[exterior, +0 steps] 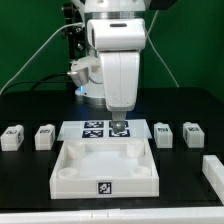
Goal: Assemble one leg
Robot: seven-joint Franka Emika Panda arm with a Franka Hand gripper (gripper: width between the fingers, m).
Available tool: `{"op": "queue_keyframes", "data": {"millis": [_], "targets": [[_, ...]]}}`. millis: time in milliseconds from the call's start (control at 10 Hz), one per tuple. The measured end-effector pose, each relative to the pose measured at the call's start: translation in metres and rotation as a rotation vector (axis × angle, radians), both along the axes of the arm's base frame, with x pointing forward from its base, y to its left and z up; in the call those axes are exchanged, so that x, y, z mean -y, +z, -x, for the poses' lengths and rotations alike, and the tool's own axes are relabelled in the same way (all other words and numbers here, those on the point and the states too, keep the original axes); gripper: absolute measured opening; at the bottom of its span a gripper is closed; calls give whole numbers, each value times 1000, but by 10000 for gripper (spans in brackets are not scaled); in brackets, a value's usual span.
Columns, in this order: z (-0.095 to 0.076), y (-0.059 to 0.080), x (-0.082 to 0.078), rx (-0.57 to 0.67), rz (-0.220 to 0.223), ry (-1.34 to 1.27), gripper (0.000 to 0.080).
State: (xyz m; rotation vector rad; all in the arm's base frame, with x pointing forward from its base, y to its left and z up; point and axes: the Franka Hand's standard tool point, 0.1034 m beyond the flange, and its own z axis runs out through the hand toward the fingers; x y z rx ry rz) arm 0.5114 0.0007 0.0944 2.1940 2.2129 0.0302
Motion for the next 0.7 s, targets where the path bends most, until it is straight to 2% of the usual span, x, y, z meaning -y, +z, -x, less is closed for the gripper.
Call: {"op": "queue_keyframes", "data": {"millis": [100,200,500,600,700], "targets": [[3,-3,0,2,0,0,650],[18,-13,3,-5,0,4,650],[93,-59,22,-19,-13,11,650],[106,-73,25,-30,-22,-8,650],[103,-83,23,-26,-28,-14,650]]}}
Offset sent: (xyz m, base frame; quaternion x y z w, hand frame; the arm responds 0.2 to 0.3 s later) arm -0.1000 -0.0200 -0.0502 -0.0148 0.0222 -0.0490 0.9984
